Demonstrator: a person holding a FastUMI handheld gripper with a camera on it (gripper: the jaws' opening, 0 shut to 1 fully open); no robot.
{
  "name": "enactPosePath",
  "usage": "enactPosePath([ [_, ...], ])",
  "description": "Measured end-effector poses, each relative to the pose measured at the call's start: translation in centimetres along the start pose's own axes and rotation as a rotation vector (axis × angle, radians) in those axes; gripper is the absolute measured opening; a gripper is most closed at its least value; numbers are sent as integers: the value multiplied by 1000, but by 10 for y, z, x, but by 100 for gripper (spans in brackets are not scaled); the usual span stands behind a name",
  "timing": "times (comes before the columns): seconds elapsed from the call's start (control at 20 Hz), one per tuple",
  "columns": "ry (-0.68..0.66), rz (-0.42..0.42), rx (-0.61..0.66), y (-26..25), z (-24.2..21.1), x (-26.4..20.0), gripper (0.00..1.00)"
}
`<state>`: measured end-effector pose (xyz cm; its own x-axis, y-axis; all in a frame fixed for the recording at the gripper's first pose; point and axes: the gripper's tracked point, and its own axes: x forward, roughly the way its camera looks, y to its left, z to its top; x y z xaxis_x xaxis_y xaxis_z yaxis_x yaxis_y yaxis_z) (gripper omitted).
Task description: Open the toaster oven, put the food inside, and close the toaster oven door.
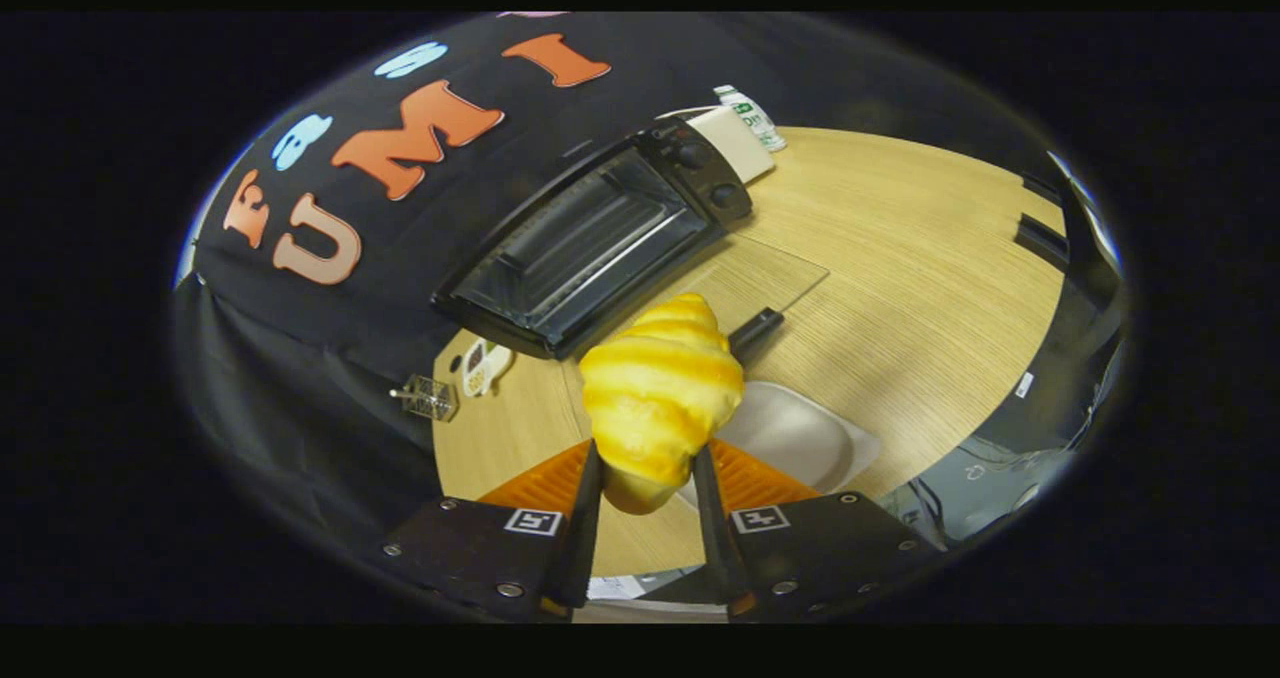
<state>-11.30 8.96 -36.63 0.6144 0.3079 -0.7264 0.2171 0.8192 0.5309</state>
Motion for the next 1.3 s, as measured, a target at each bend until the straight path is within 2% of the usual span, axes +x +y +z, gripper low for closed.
enactPosePath([
  [0.25,-24,128,81,37,33,22,47],
  [0.5,-70,197,146,59,65,64,47],
  [0.9,-130,249,273,71,110,129,47],
  [1.3,-181,285,337,81,131,168,46],
])
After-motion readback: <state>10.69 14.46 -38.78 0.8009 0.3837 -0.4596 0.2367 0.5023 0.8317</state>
